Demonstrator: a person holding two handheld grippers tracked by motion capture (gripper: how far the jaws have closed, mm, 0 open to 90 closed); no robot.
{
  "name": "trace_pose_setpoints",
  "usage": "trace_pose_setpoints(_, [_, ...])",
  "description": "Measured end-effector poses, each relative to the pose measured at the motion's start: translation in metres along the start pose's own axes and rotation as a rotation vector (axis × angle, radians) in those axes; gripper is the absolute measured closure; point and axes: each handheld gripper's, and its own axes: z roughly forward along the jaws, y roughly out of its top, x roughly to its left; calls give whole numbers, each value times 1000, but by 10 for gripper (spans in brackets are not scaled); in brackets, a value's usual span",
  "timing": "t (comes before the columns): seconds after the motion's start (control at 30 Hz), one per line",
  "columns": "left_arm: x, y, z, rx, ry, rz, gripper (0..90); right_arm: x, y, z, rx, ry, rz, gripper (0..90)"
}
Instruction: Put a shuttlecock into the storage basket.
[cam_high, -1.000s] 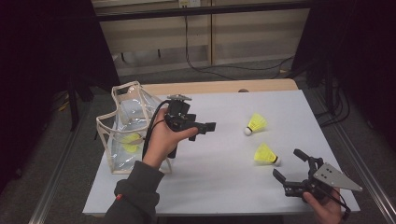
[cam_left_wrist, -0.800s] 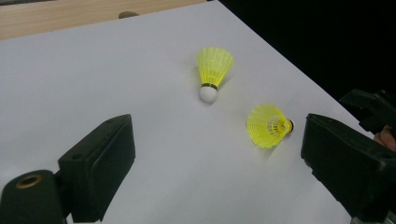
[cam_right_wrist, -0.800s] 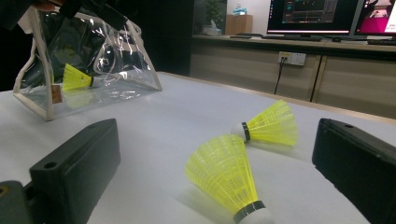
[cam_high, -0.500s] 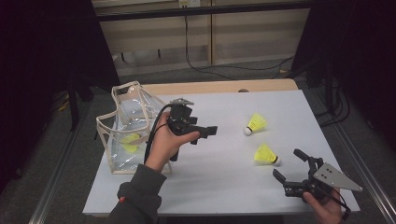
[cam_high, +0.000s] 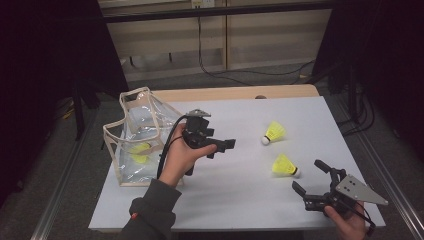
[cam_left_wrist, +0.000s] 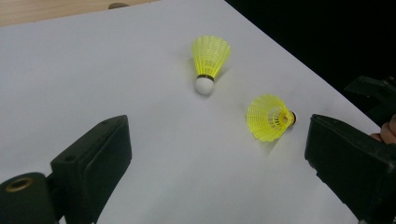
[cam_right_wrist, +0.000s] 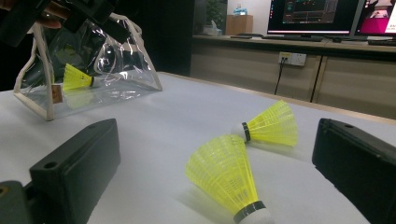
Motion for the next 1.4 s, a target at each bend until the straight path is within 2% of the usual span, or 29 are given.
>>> trace_pose_setpoints(0.13, [-1,-2,3,-1,0,-2,70,0,0,0,0,0,-1,7])
trace_pose_setpoints(0.63, [-5,-10,20,50,-6,21,61,0,0,0,0,2,-1,8])
trace_pose_setpoints(0.87, [-8,-13,27,47,-21,21,53,0,0,0,2,3,-3,7])
trace_pose_setpoints(1.4, [-13,-16,40,54,-25,40,53,0,0,0,1,4,-5,8])
